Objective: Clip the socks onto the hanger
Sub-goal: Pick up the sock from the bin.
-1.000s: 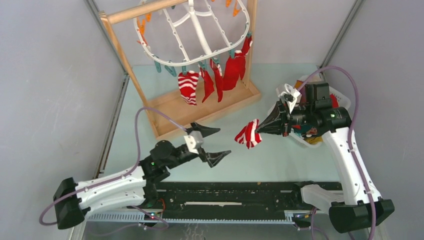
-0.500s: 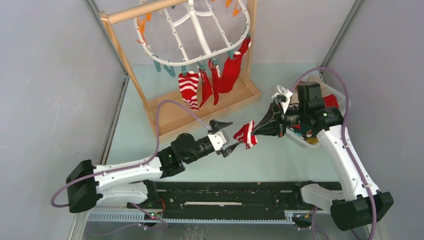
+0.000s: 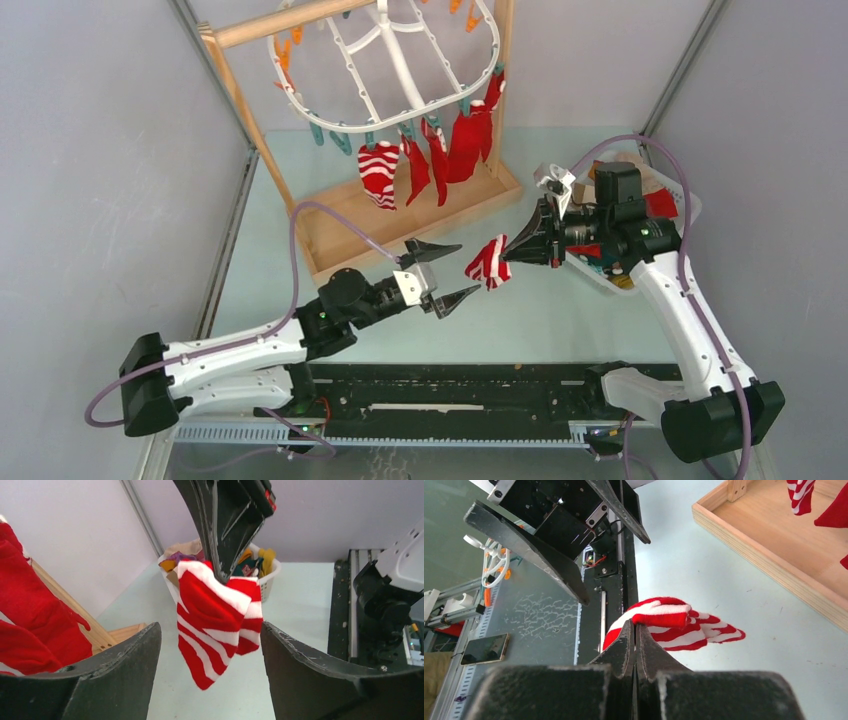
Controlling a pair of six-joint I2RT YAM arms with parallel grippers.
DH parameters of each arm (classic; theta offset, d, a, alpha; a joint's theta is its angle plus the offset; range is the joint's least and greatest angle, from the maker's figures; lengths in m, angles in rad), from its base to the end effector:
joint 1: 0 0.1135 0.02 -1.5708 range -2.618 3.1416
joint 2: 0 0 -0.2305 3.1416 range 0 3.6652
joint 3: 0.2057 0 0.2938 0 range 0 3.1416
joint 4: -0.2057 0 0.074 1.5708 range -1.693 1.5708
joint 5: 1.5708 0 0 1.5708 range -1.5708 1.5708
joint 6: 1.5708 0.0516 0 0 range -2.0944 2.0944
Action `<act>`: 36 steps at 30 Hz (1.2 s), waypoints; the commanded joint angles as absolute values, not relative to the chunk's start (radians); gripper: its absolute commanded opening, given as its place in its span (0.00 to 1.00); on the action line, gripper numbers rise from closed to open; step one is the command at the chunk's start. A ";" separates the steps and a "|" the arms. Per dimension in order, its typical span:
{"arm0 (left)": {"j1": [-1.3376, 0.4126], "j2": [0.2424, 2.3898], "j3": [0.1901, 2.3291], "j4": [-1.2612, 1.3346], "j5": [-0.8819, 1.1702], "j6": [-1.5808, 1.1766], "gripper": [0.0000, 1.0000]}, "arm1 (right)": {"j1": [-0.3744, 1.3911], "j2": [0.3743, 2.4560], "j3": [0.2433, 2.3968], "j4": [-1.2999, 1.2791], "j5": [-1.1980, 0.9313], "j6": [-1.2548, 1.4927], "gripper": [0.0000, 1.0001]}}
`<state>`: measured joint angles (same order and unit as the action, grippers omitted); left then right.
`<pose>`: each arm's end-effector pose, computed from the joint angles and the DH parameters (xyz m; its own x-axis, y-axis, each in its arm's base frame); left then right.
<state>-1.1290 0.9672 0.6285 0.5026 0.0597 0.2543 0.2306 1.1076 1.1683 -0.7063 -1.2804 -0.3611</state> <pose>0.1273 -0.2763 0.2848 0.3009 -0.0488 -0.9524 0.8802 0.3987 0.2576 0.2529 0.1102 0.3436 -0.2616 -0.1653 -0.9509 -0.9652 0.0486 0.2571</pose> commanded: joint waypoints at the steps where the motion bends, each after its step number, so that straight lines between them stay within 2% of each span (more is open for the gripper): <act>1: -1.135 0.976 0.632 0.528 0.075 0.201 0.77 | 0.244 1.083 1.148 -0.639 -1.276 -0.291 0.00; 9: -1.137 1.083 0.686 0.560 0.093 0.197 0.75 | 0.248 1.071 1.139 -0.634 -1.268 -0.282 0.00; 17: -1.138 1.128 0.708 0.567 0.033 0.205 0.69 | 0.257 1.057 1.111 -0.628 -1.261 -0.273 0.00; 20: -1.138 1.143 0.722 0.568 0.044 0.203 0.62 | 0.266 1.055 1.104 -0.635 -1.253 -0.283 0.00; 24: -1.138 1.156 0.732 0.568 0.049 0.193 0.48 | 0.278 1.058 1.100 -0.634 -1.242 -0.288 0.00; 28: -1.138 1.158 0.732 0.568 0.049 0.186 0.47 | 0.286 1.063 1.099 -0.633 -1.233 -0.281 0.00; 30: -1.138 1.161 0.735 0.569 0.055 0.186 0.38 | 0.290 1.064 1.099 -0.626 -1.228 -0.270 0.00; 34: -1.137 1.162 0.738 0.571 0.059 0.157 0.08 | 0.295 1.069 1.099 -0.605 -1.206 -0.243 0.00; 35: -1.133 1.158 0.734 0.571 0.057 0.137 0.02 | 0.296 1.069 1.098 -0.599 -1.198 -0.237 0.00; 36: -1.125 1.150 0.727 0.581 0.058 0.100 0.01 | 0.295 1.069 1.099 -0.591 -1.188 -0.230 0.01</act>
<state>-1.1320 1.1614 0.6701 0.5156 0.0570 0.1741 0.2844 1.0760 1.0985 -0.6426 -1.2171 -0.2737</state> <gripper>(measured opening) 0.055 0.007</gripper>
